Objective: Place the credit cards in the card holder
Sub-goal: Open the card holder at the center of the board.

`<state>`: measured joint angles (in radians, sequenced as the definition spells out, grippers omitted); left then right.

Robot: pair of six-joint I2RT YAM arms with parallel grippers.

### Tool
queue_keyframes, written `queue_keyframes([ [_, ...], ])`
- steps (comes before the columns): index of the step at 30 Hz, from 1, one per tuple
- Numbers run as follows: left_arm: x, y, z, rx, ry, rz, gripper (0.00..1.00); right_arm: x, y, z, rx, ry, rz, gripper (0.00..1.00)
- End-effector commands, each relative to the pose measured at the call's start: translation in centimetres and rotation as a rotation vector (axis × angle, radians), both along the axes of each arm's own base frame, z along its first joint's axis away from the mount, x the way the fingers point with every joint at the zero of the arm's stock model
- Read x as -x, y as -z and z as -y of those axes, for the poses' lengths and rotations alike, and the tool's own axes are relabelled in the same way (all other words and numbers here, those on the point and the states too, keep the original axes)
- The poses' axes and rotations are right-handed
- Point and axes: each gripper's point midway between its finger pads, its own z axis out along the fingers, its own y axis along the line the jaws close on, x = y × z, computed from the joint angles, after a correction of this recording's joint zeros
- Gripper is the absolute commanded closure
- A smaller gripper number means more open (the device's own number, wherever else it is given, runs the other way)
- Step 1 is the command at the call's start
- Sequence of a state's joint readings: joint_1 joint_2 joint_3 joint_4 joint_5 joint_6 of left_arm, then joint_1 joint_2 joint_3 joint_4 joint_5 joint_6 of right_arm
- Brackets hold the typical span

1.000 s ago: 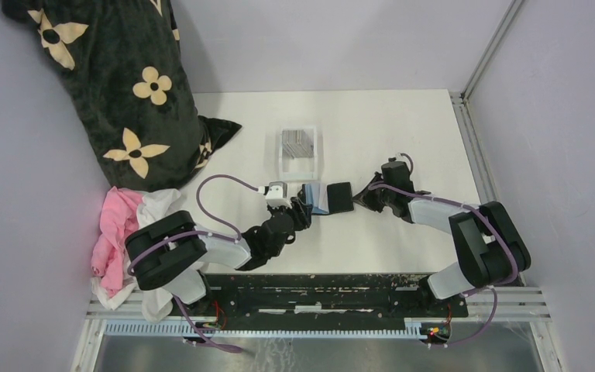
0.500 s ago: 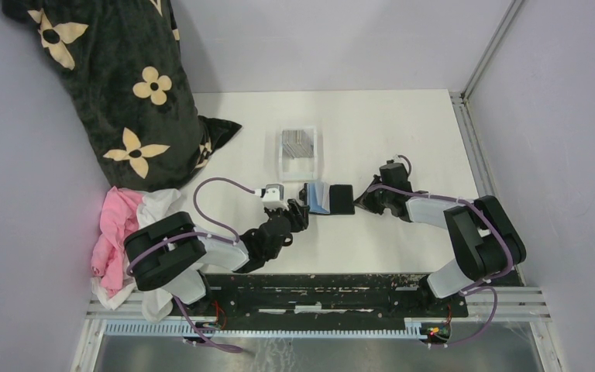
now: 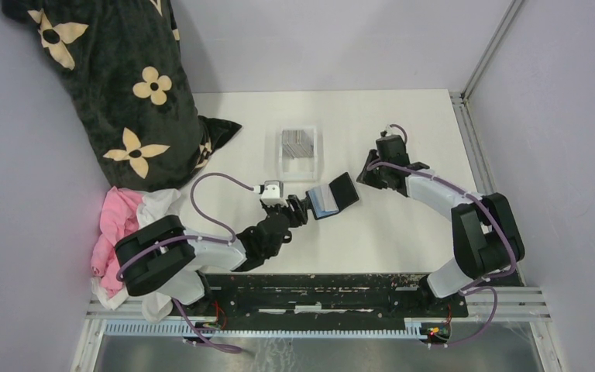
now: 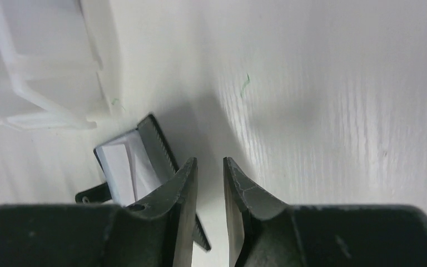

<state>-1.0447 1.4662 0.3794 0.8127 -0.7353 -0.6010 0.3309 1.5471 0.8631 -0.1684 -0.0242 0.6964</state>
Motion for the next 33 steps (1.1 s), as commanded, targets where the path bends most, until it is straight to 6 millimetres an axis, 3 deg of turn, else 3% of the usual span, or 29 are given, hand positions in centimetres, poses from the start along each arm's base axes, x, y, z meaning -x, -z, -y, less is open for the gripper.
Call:
queue_keyframes([
  [1,-1.9,-1.8,0.1,-0.084,-0.046,0.068,0.35,-2.5,-1.5,0.6,0.109,-0.059,0.035,0.70],
  [6,-3.3,0.0,0.9,-0.106,-0.014,0.047,0.35,-4.6,-2.3,0.3,0.143,-0.072,0.044,0.69],
  [9,-4.2,0.6,1.3,-0.109,0.014,0.033,0.35,-4.6,-3.9,0.7,0.151,-0.059,0.083,0.68],
  [12,-5.5,1.0,0.9,-0.101,0.011,0.016,0.35,-3.0,-6.2,1.1,0.188,-0.052,0.138,0.67],
  [16,-6.7,1.2,0.7,-0.093,0.023,0.018,0.36,0.6,-7.2,0.4,0.216,-0.061,0.173,0.67],
  [20,-7.1,1.5,1.3,-0.104,0.048,0.021,0.37,4.6,-6.3,-1.2,0.229,-0.098,0.177,0.72],
  [24,-7.4,2.2,2.4,-0.119,0.091,0.016,0.38,7.4,-4.7,-2.8,0.205,-0.136,0.159,0.90],
  [27,-7.7,2.6,3.0,-0.126,0.105,0.013,0.39,8.6,-3.1,-4.0,0.208,-0.157,0.136,0.99],
  [33,-8.2,3.1,3.6,-0.132,0.128,0.031,0.39,8.8,-0.5,-5.4,0.232,-0.176,0.101,0.99],
])
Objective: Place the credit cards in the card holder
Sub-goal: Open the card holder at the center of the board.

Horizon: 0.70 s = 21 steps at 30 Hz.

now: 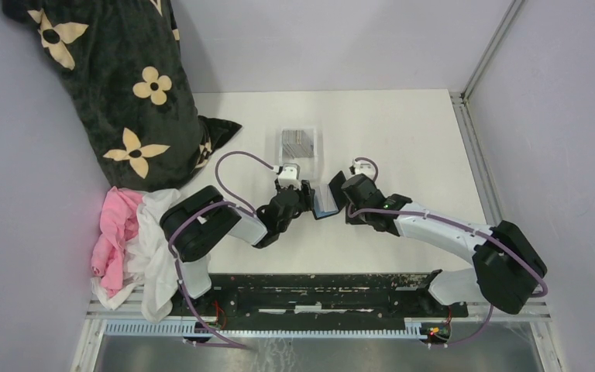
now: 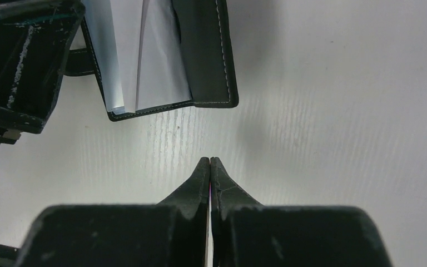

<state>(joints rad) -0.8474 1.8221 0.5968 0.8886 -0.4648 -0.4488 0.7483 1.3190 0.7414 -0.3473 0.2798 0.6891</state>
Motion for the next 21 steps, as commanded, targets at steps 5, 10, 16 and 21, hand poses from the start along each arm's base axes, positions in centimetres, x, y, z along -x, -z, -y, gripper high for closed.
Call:
queue_keyframes([
  [5,-1.2,-1.2,2.3,0.018,0.097,0.066,0.39,-2.8,1.1,-1.5,0.022,0.051,0.039,0.99],
  [10,-0.3,0.0,3.1,0.041,0.147,0.025,0.41,-4.5,1.7,-1.6,0.045,0.069,0.035,0.99],
  [16,1.6,1.8,3.2,0.084,0.195,-0.038,0.46,-6.5,1.5,-1.0,0.055,0.089,0.036,0.99],
  [21,3.9,3.0,3.3,0.112,0.226,-0.079,0.48,-8.4,0.9,-0.5,0.068,0.096,0.038,0.99],
])
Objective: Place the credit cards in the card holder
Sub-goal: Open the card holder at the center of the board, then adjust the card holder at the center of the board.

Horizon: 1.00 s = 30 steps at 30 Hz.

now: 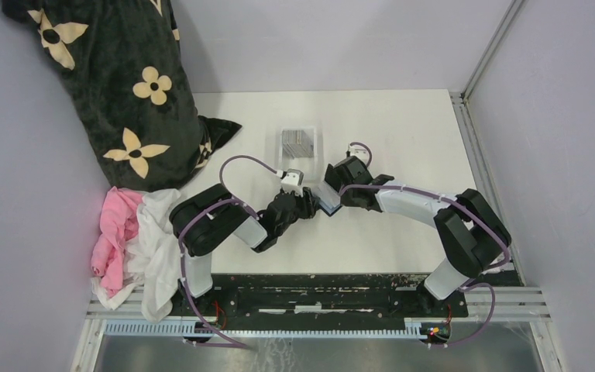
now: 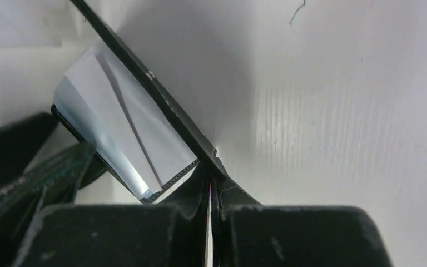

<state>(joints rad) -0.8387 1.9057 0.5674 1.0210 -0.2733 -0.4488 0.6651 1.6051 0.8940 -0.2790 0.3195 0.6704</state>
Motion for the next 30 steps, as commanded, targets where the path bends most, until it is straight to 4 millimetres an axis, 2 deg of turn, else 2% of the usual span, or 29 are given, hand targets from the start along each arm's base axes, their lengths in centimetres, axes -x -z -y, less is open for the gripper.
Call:
queue_keyframes([
  [1,2.7,1.1,1.1,0.056,0.063,-0.055,0.49,-3.3,-2.1,-0.2,-0.003,0.005,0.062,0.99],
  [5,4.9,1.8,2.2,0.052,0.111,-0.074,0.50,-4.9,-2.5,0.2,-0.007,0.011,0.060,0.99],
  [14,8.6,2.9,5.3,0.056,0.248,-0.105,0.50,-7.5,-1.5,1.0,-0.018,0.017,0.024,0.99],
  [21,12.2,3.3,9.5,0.073,0.413,-0.131,0.51,-9.3,-1.3,1.9,-0.014,0.031,0.009,0.99],
  [25,14.8,2.7,12.0,0.091,0.532,-0.138,0.50,-9.7,-2.0,2.4,0.006,0.032,0.023,0.99],
  [27,15.7,1.5,12.0,0.096,0.552,-0.127,0.48,-9.8,-2.8,2.6,0.007,0.033,0.036,0.96],
  [30,15.5,-0.4,9.6,0.064,0.477,-0.085,0.47,-9.3,-4.2,3.1,0.006,0.036,0.067,0.92],
])
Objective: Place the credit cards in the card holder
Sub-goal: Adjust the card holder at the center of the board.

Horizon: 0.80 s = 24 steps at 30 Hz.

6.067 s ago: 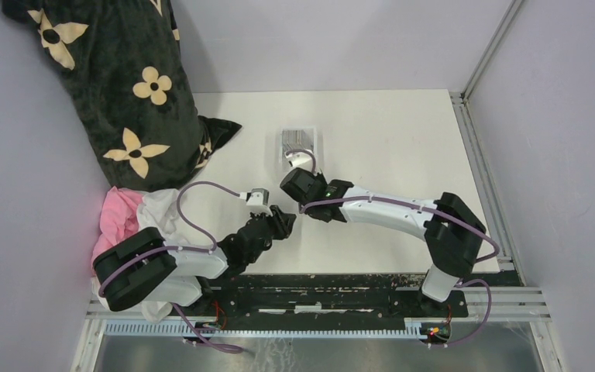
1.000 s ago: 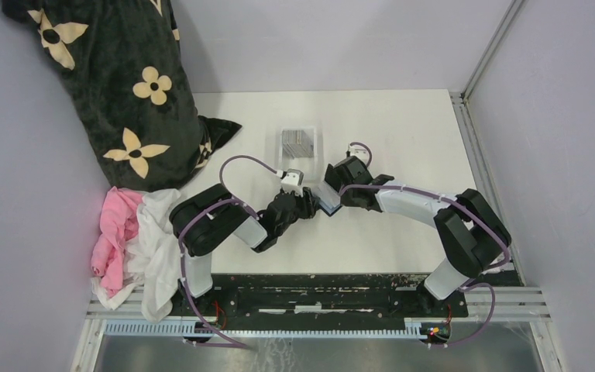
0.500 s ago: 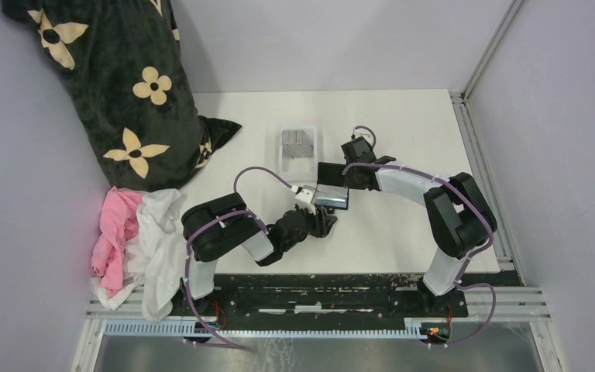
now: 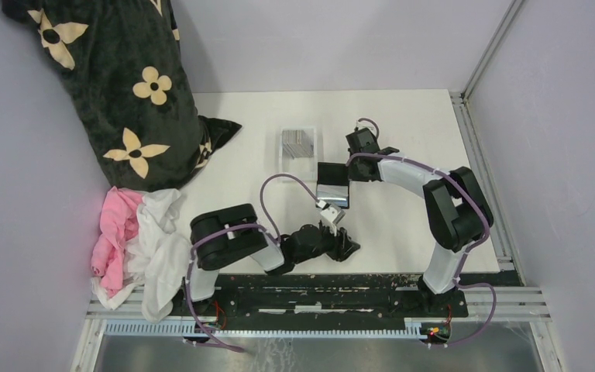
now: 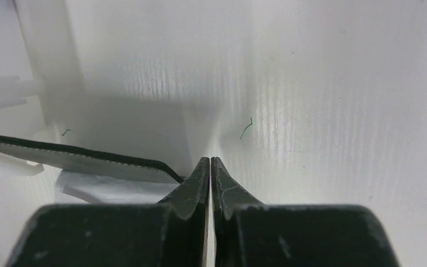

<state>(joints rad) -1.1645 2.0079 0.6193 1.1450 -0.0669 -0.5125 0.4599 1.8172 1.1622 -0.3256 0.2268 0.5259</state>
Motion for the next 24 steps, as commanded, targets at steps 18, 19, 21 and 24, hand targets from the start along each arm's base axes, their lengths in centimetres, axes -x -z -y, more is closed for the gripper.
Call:
queue_keyframes([
  [18,-9.7,-5.1,-15.3,-0.193,-0.782,0.264,0.50,0.1,-2.0,0.1,-0.055,0.018,0.085,0.78],
  [19,-10.0,-5.0,-15.6,-0.194,-0.801,0.260,0.50,0.1,-1.8,0.1,-0.053,0.017,0.082,0.78],
  [21,-10.7,-4.7,-16.2,-0.200,-0.831,0.255,0.52,-0.1,-1.5,-0.1,-0.051,0.014,0.079,0.78],
  [24,-12.0,-4.0,-16.4,-0.205,-0.843,0.235,0.53,-0.4,-1.1,-0.2,-0.047,0.013,0.071,0.78],
])
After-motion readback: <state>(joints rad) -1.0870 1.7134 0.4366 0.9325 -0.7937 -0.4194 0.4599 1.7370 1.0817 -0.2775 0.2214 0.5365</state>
